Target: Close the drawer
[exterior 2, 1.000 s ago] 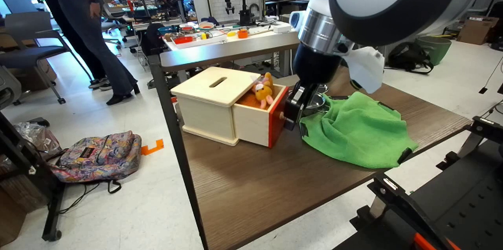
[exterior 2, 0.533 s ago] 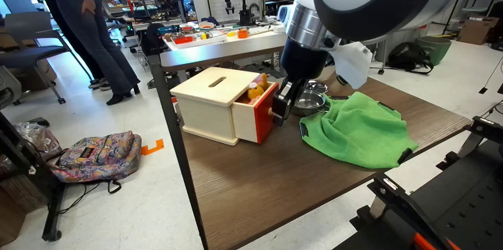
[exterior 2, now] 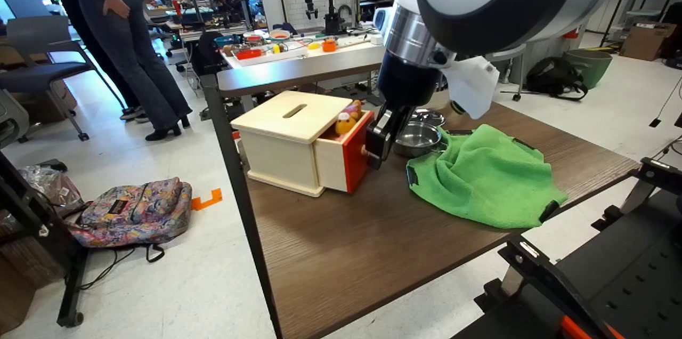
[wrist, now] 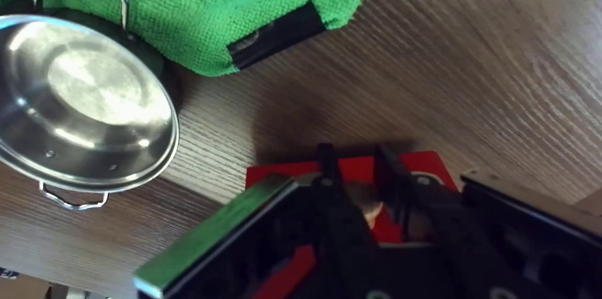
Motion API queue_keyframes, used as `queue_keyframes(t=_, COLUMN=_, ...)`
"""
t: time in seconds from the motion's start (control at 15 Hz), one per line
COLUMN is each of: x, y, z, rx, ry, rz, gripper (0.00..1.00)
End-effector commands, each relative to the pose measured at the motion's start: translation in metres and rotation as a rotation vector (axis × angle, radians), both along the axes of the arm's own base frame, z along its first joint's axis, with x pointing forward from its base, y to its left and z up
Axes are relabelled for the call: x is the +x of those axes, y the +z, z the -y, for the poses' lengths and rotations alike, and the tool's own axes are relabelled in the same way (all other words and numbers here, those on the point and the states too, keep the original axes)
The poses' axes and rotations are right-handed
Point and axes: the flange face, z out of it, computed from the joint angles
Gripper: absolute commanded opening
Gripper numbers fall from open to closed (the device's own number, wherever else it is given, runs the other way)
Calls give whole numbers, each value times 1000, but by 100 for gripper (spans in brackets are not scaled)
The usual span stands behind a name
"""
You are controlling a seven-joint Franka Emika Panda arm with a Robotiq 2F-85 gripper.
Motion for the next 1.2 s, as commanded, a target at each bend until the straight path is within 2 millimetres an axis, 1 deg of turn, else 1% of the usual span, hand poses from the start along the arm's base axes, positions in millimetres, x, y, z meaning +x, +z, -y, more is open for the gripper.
queue_keyframes(t=0.0, x=18, y=1, z=-5, rx=-8, ry=3, rz=2, gripper=6)
queue_keyframes(t=0.33, x=28, y=-3, z=-9, rx=-8, ry=5, rz=-16, gripper=6)
queue_keyframes(t=1.13, x=42, y=2, z=-22, rx=-16, ry=23, rz=-5, gripper=6)
